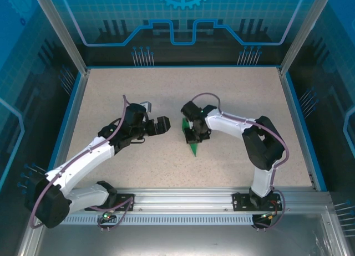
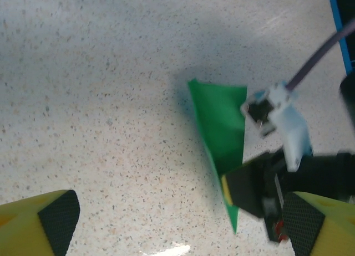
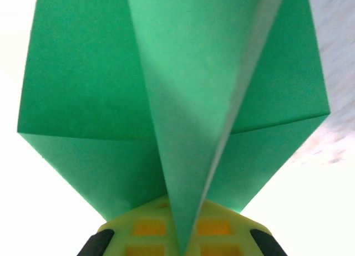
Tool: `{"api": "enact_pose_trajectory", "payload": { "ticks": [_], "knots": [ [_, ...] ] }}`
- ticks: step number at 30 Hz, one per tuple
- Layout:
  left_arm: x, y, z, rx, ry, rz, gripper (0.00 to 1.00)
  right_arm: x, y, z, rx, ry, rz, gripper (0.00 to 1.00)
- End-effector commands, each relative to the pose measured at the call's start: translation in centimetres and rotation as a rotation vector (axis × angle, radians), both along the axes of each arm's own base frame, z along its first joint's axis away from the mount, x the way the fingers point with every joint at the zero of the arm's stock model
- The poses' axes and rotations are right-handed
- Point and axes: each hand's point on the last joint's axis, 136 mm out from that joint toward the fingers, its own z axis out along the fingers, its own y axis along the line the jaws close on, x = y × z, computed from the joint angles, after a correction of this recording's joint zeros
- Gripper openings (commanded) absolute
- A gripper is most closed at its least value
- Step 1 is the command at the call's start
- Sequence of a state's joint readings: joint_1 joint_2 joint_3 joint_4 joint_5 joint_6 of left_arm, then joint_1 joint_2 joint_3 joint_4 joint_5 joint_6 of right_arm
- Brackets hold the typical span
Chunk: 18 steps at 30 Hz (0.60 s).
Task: Fold a paper plane with a square sheet of paper (fold left side to right side)
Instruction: Pick up the paper plane at the center of the table, then place the paper plane at the center of the table.
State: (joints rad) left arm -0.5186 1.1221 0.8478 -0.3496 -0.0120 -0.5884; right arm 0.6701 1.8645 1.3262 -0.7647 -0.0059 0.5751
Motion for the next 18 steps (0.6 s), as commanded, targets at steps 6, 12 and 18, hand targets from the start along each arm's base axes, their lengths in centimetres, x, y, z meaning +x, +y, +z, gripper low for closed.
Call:
{"api": "enact_pose_trajectory", "payload": {
  "ticks": [6,12,18],
  "knots": [
    [0.2,1.5,4.0,0.052,-0.206,-0.025,0.99,8.8,-5.0,2.6,-0.093,-0.025,-0.089,0.01],
    [-0.5,2.0,4.5,0.095,-0.226,-0.048,0.99,13.2,-5.7,1.7,-0.135,-0.019,-0.111,0.01],
    [-1.0,2.3,4.1,0.116,-0.201,-0.057,0.99,15.0,-5.9,-1.0,-0.195,0.037,-0.106,0.01]
  ]
}}
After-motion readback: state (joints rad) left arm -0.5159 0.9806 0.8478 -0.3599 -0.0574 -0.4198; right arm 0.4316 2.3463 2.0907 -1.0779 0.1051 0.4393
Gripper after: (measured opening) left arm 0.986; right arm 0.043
